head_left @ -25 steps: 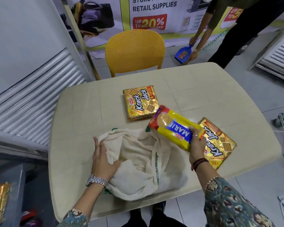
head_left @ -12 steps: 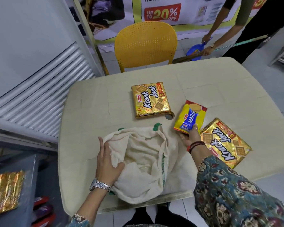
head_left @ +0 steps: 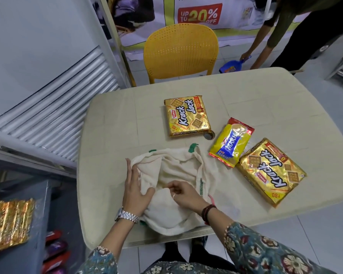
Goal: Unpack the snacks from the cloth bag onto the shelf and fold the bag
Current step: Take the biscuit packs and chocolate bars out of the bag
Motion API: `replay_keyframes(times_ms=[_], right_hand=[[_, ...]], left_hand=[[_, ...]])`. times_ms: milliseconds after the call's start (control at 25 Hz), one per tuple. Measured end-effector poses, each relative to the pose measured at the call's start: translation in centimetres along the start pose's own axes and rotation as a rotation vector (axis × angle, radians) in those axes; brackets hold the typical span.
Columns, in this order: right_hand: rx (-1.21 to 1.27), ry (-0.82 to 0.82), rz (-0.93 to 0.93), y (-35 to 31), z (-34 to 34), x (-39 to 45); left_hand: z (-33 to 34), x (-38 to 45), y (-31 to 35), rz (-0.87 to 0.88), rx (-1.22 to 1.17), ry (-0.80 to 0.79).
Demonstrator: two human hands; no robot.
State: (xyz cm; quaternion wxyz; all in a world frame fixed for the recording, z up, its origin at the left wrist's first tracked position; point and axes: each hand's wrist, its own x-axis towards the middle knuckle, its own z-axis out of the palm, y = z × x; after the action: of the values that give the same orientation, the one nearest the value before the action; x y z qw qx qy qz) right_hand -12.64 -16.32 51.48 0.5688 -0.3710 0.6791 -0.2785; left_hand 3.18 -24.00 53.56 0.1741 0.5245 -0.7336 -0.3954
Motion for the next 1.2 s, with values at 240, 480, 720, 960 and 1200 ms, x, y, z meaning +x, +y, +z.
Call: replay_keyframes(times_ms=[240,480,720,960,1200], right_hand=[[-0.267,-0.038,-0.117,-1.8,0.2,-1.5],[-0.716,-0.020,-0.095,-3.2,1.9,-3.0],[-0.599,0.143,0.035,-5.2,2.7,-3.2],[-0.643,0.230,0.060,-5.7,-2.5,-3.0],[-0.790,0.201,-0.054,-5.9,-4.0,-2.6]], left_hand=[[-1.2,-0.2,-0.1,-0.010,-0.109,-0.051],[-1.8,-0.1,-0.6,-0.086,-0.175,-0.072],[-2.1,0.1,-1.5,-0.151,-0.221,-0.028],[-1.6,-0.1,-0.4,-0.061,-0.107,-0.011],[-1.2,2.2,0.9,-0.285,0.019,-0.020]])
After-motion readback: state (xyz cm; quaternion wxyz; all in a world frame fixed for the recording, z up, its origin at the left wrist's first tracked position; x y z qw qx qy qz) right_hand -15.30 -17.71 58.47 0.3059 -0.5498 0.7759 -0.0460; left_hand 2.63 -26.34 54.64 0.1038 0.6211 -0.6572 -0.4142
